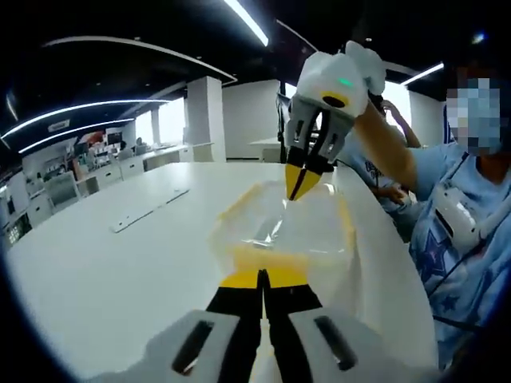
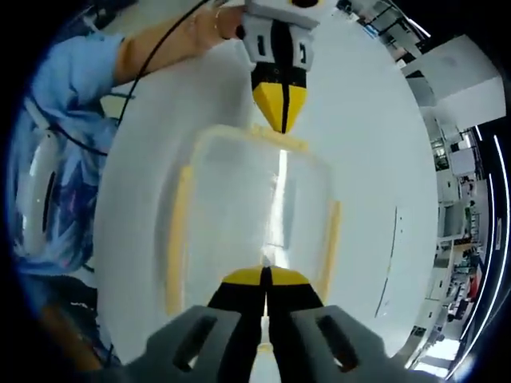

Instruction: Snap each plastic latch of the storage box into its locked position after aligning the lid with the box until every specified latch is closed and the lid sits flush.

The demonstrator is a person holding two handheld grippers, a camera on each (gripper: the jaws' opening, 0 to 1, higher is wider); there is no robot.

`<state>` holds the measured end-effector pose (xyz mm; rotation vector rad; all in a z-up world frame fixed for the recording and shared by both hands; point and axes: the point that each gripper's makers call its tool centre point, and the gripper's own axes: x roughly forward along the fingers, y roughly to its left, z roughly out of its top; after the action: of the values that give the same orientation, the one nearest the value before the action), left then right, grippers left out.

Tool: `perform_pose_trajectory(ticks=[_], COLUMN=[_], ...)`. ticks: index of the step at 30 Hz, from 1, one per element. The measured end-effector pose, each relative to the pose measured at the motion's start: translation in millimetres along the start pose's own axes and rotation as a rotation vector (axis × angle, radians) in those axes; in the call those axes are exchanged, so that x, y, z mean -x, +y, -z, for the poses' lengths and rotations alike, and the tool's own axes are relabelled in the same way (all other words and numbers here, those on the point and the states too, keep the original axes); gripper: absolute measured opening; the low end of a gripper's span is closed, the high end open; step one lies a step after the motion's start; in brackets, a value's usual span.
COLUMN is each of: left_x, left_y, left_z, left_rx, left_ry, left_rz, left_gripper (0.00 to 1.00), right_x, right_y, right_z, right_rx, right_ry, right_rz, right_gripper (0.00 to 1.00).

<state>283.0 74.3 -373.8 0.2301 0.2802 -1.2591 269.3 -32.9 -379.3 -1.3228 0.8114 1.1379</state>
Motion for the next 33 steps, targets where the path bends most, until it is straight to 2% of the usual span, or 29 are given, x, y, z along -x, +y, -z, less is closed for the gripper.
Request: perform_pose_trajectory(ticks=[7,20,33], left_x=[-2.9,-4.2,-4.2], left_y=[-1.9,-3.0,-1.5], left_z=[1.3,1.8,4.3], left_rx=[0.009,0.034,0.069], left_ry=[-0.022,-0.045,-0.052], left_rz=[0.021,0.040,0.059], left_gripper=[0.00,0.00,0.00], right_x=[-0.6,-2.1,2.6], right_y=[0.8,1.9,1.4], right_z=[1.3,1.1,1.1], right_rx=[-0.025,-0.044,-0.069], right_ry=[-0.037,-0.007,-0.044], right_rz=[0.013,0.033,0.038], right_gripper=[0.00,0.00,0.00])
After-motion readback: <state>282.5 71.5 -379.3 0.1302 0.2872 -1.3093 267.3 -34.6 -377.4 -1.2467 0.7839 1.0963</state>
